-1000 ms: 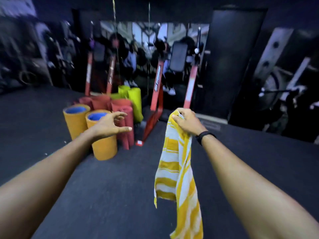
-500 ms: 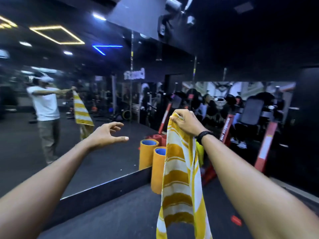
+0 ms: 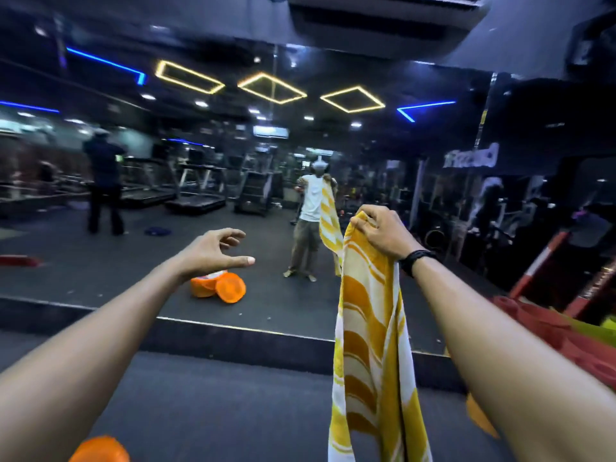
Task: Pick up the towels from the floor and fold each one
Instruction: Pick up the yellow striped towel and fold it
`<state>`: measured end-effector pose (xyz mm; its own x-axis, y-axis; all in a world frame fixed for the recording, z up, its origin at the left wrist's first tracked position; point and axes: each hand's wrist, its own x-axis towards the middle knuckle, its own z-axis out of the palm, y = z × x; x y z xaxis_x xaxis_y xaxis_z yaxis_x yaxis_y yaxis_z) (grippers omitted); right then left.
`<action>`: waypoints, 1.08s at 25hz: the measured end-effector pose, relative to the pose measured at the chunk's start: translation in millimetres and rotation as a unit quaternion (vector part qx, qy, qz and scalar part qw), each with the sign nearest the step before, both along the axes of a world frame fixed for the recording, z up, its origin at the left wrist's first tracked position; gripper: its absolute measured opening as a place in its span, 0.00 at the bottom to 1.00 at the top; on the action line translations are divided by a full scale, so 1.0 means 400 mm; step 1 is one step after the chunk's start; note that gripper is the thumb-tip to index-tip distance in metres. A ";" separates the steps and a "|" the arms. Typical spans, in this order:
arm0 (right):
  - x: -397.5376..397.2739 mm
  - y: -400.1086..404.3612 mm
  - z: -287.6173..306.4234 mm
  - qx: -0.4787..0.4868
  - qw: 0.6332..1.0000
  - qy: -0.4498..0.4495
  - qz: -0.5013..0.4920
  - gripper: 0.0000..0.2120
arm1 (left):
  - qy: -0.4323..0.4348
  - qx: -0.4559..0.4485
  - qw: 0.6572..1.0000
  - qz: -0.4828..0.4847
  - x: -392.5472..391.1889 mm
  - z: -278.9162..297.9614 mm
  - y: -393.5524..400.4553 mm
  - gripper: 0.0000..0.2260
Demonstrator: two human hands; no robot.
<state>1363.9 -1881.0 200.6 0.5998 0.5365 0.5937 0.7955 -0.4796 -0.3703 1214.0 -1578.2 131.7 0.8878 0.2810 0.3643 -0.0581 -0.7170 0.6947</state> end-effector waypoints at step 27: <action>-1.045 2.033 -0.152 0.006 0.919 0.039 0.393 0.12 | 0.072 -0.009 0.888 0.453 -1.551 -0.095 1.341 0.28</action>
